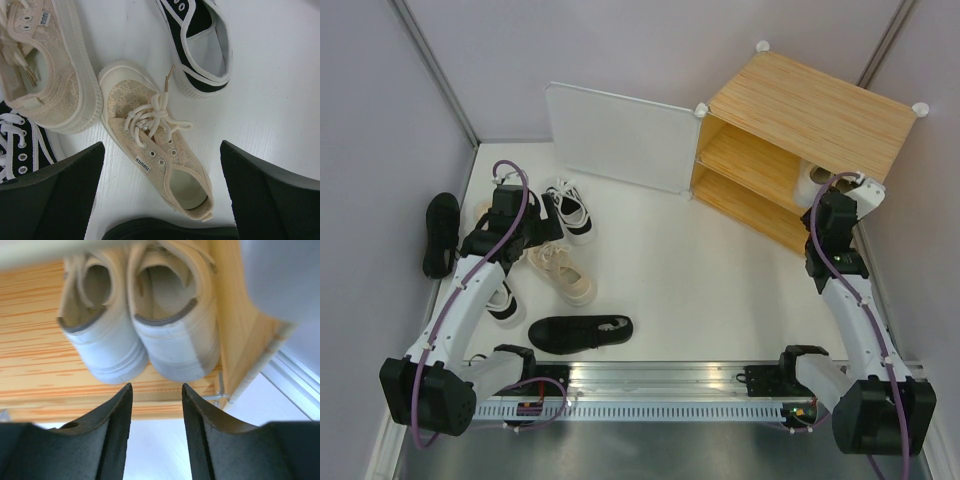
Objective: Place and organize the shoes in the shoe cabinet
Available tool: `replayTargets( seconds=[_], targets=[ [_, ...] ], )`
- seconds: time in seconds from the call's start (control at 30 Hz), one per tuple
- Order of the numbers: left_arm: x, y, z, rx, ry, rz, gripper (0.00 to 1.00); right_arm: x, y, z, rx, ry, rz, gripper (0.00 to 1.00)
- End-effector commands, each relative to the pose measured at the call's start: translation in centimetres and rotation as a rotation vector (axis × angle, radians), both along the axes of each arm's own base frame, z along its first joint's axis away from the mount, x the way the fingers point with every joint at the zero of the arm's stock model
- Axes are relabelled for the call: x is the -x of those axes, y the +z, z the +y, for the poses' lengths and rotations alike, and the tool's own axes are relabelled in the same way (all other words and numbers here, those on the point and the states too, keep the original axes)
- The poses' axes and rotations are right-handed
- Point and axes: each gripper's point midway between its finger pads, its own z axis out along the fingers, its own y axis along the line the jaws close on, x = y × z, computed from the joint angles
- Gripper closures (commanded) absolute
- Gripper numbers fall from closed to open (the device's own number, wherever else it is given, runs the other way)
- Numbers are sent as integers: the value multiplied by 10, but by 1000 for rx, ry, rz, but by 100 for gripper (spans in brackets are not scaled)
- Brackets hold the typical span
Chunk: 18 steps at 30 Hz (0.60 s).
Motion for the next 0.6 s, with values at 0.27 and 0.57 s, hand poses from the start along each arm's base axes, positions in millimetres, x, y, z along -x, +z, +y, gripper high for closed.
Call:
replayTargets(
  seconds=[0.27,0.57],
  targets=[
    [-5,0,3,-28,-5,-16,1,7,53,71,-157,392,-73,32],
    [10,-22,7,8,83,62,1,19,57,132,-294,691,-127,16]
  ],
)
